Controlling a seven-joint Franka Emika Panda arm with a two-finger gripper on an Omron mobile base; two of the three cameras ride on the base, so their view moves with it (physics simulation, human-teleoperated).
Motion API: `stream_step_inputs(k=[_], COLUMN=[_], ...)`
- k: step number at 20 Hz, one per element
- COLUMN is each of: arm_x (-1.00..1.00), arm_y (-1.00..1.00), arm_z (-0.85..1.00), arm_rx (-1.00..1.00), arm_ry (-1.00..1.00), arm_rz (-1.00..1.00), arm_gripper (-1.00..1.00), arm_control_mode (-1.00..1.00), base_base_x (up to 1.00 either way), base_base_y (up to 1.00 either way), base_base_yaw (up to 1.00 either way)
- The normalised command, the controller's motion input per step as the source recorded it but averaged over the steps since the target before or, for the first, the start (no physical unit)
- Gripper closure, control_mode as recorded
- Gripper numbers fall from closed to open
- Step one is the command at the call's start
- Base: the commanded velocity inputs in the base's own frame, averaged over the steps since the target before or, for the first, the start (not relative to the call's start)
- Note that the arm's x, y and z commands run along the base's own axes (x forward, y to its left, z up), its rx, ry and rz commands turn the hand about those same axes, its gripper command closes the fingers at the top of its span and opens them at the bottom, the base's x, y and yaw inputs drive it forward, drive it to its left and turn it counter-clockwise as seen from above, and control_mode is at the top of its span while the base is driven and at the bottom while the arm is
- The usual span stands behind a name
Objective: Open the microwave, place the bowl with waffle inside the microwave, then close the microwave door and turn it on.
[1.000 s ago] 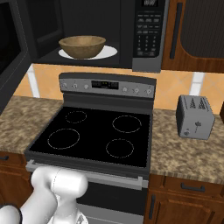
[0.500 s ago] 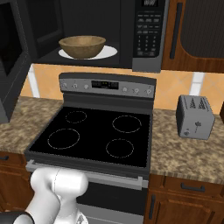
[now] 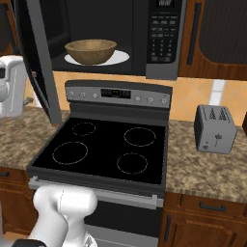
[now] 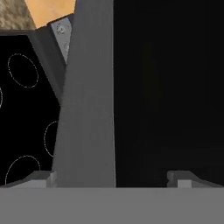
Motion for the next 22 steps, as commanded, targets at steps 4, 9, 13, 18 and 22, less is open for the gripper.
stream_step_inputs(k=[4, 9, 13, 18, 22], arm_x=[0.77, 0.86, 0.76, 0.84, 0.81], arm_y=[-0.71, -0.63, -0.46, -0.27, -0.19], arm_z=[0.02, 0.00, -0.01, -0.10, -0.11], arm_rx=[0.20, 0.15, 0.04, 0.05, 0.05], arm_ry=[0.00, -0.01, -0.03, -0.01, -0.01], arm_rz=[0.07, 0.12, 0.00, 0.00, 0.01], arm_gripper=[-1.00, -1.00, -1.00, -1.00, -1.00], arm_control_mode=[-1.00, -1.00, -1.00, -1.00, -1.00], base_base_x=[0.00, 0.00, 0.00, 0.00, 0.00], base_base_y=[0.00, 0.00, 0.00, 0.00, 0.00], base_base_yaw=[0.00, 0.00, 0.00, 0.00, 0.00])
